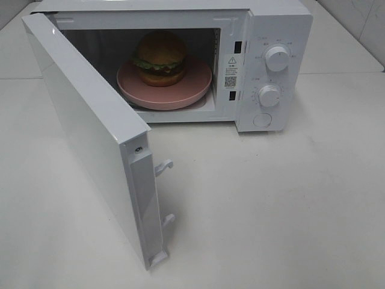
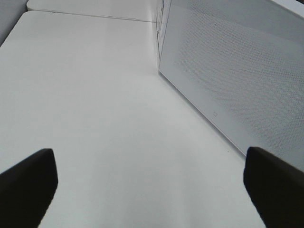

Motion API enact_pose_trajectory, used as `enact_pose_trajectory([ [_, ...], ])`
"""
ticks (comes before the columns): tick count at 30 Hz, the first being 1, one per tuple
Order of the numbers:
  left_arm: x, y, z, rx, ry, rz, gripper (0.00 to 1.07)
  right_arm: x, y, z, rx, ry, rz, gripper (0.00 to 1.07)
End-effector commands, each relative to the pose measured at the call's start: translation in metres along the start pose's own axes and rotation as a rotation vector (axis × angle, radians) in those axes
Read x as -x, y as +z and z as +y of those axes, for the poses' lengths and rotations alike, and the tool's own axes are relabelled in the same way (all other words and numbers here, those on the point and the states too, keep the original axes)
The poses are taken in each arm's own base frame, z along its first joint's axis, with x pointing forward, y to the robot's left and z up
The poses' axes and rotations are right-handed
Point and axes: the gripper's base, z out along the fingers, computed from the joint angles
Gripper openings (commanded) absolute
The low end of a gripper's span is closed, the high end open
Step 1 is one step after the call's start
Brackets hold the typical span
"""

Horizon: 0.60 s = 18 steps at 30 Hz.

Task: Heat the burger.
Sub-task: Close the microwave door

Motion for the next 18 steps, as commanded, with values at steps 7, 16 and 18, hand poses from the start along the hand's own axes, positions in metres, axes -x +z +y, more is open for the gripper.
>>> enact_pose_trajectory([
  [7, 0.000, -0.002, 0.000, 0.006, 0.002, -0.031, 1.00, -0.010, -0.030, -0.006, -0.027, 0.101, -0.212, 0.74],
  [16, 0.000, -0.002, 0.000, 0.006, 0.002, -0.031, 1.00, -0.031, -0.036, -0.009, -0.052, 0.112, -0.126, 0.73],
  [18, 0.000, -0.002, 0.000, 0.006, 0.002, -0.031, 1.00, -0.031, -0.036, -0.008, -0.039, 0.122, -0.124, 0.73],
])
